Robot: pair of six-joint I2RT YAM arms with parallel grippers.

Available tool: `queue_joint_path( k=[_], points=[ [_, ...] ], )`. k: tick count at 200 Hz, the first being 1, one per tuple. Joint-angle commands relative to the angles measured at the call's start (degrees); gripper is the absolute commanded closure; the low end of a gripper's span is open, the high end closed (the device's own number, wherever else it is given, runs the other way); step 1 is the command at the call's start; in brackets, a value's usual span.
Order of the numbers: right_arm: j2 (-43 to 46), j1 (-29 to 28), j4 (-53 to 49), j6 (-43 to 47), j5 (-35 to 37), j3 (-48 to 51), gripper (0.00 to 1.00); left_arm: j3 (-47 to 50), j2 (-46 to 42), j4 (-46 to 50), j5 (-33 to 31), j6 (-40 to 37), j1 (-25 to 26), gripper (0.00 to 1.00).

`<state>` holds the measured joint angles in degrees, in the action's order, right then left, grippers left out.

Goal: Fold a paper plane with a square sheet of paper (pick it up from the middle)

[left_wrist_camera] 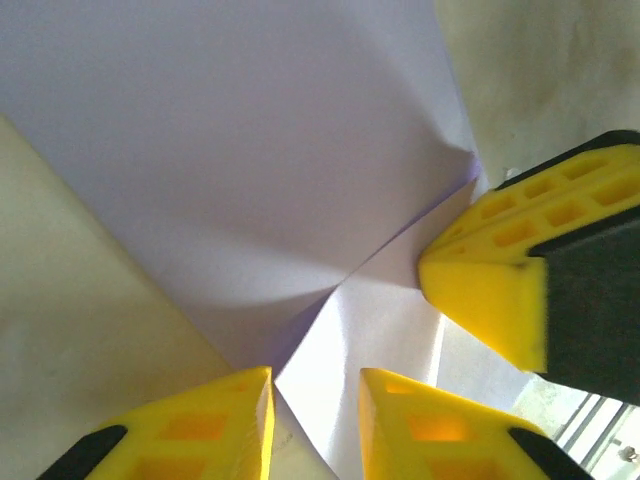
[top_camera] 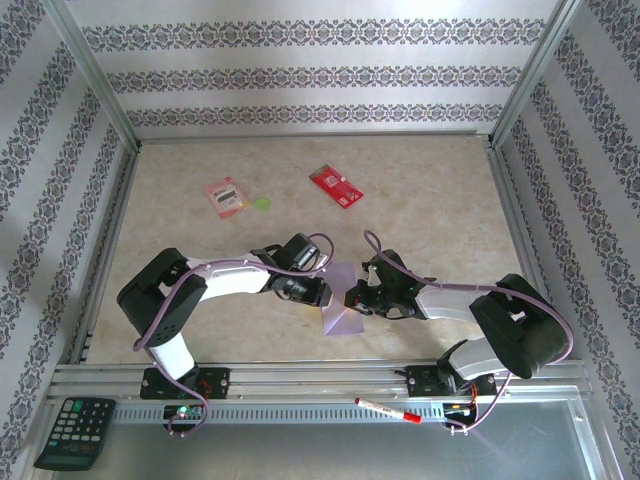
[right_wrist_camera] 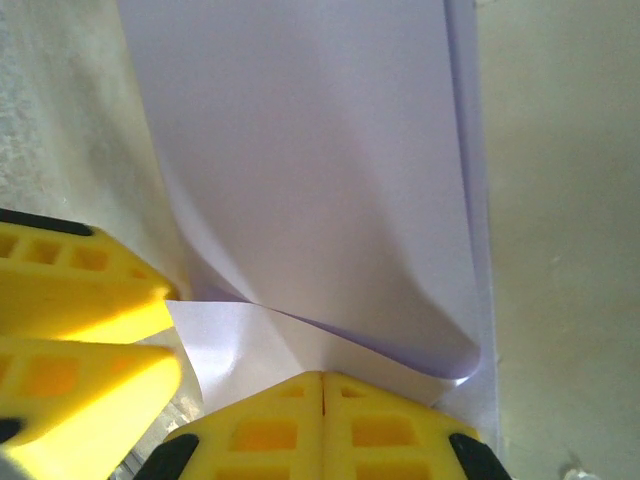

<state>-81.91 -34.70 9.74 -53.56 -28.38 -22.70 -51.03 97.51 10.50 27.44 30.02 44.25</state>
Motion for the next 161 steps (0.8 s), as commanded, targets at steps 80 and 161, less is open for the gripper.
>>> queue_joint_path(
  k=[80,161],
  points=[
    [-2.54,0.11,-6.77,1.09,3.81,2.66,1.00,5.50,-6.99,-6.70,6.88,8.38,6.29,1.00],
    [-2.54,0.17,-7.01,1.09,3.86,2.64,1.00,3.75,-0.77,-8.47,7.33,7.94,6.99,1.00]
  ],
)
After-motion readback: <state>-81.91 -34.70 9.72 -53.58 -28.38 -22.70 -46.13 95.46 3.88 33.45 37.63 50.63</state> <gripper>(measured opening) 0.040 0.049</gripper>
